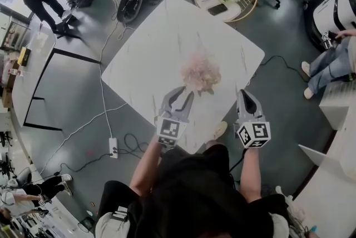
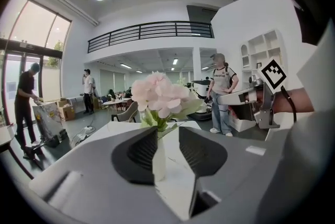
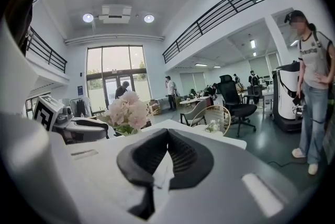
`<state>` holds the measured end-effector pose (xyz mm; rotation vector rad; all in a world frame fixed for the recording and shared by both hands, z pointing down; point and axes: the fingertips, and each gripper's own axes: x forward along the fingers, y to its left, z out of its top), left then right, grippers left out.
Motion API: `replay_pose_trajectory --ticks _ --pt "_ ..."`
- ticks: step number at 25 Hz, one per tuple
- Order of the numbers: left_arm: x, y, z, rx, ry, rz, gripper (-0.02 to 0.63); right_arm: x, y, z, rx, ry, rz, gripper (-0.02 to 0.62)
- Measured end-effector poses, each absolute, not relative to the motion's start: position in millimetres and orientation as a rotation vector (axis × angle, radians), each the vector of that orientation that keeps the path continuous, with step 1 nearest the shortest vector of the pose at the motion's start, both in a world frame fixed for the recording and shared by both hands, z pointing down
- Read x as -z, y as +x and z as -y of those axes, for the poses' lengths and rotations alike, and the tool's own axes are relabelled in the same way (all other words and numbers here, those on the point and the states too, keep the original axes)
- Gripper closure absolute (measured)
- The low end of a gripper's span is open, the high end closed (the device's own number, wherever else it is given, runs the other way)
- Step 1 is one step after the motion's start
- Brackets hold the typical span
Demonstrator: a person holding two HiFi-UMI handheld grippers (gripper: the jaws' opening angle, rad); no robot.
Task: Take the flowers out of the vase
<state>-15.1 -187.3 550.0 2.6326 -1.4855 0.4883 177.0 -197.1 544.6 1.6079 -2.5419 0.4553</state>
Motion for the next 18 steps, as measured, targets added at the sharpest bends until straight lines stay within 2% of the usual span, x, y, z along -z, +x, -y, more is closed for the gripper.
replay_pose_trajectory --ticks 1,3,10,15,18 --pt "-551 -15 189 -0.511 2.640 1.479 0.446 -545 176 199 -0.457 1.603 2.542 0.592" --pt "-553 -15 194 -0.536 2.643 1.479 0.416 -545 175 202 -0.456 1.597 2.540 0.591" --pt "-561 -8 209 -0.476 2.644 1.480 0.225 -550 183 207 -0.465 1.615 2.507 0.592" --pt "-566 -6 221 -0.484 2.633 1.492 0.167 -551 190 211 -0.472 1.634 2.494 0.592" --pt "-567 -3 227 -0.487 2.630 1.495 0.158 -551 195 212 -0.475 1.642 2.486 0.591"
